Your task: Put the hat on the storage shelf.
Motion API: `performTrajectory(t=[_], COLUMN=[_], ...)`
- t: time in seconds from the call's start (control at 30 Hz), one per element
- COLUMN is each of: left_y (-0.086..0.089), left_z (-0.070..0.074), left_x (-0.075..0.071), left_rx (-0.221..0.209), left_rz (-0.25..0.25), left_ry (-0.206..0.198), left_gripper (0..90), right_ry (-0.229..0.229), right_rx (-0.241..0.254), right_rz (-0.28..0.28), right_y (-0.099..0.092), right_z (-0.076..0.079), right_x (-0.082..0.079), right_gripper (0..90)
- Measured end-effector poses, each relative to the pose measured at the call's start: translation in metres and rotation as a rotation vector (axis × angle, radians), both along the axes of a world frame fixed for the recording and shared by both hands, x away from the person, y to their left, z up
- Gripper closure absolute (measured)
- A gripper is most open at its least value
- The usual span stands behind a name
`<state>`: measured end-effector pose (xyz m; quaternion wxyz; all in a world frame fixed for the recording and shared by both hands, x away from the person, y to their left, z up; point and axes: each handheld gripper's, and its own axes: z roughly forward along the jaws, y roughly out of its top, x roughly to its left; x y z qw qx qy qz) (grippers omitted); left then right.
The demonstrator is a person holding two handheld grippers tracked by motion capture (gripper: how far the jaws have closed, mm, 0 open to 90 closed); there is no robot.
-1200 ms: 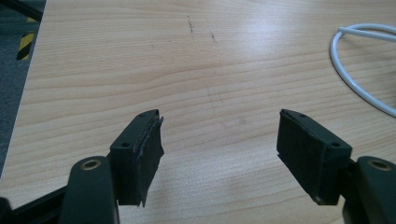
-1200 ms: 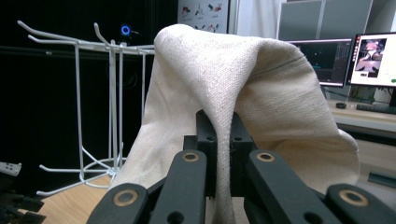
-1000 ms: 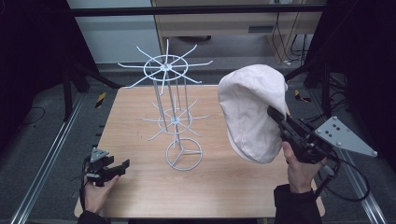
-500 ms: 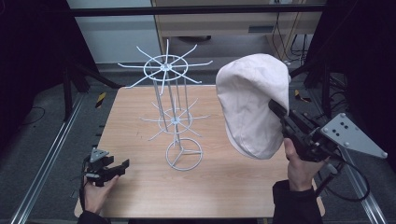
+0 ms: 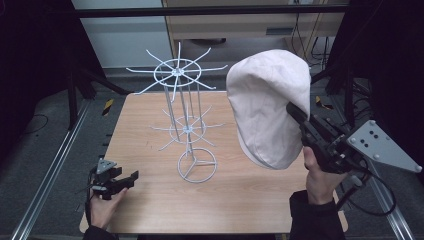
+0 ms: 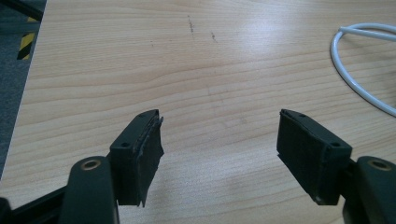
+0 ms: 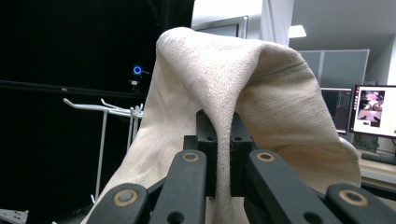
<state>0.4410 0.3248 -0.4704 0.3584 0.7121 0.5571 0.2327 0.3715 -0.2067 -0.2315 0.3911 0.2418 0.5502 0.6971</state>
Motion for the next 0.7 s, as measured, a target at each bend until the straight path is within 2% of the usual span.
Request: performTrajectory(t=[0.37,0.7], left_y=[0.0,0.001], left_z=[0.0,0.0], left_x=[0.0,0.0], left_rx=[-0.003,-0.002], left_rz=[0.004,0.002], left_ry=[0.0,0.002], left_gripper=[30.6,30.6], right_ry=[-0.037,-0.054], right_rx=[0.011,0.01], right_rz=[0.019,0.053], right_y=[0.007,0.024], right_z=[0.01,0.018], right_x=[-0.005,-0.004], right_gripper=[87.9,88.0])
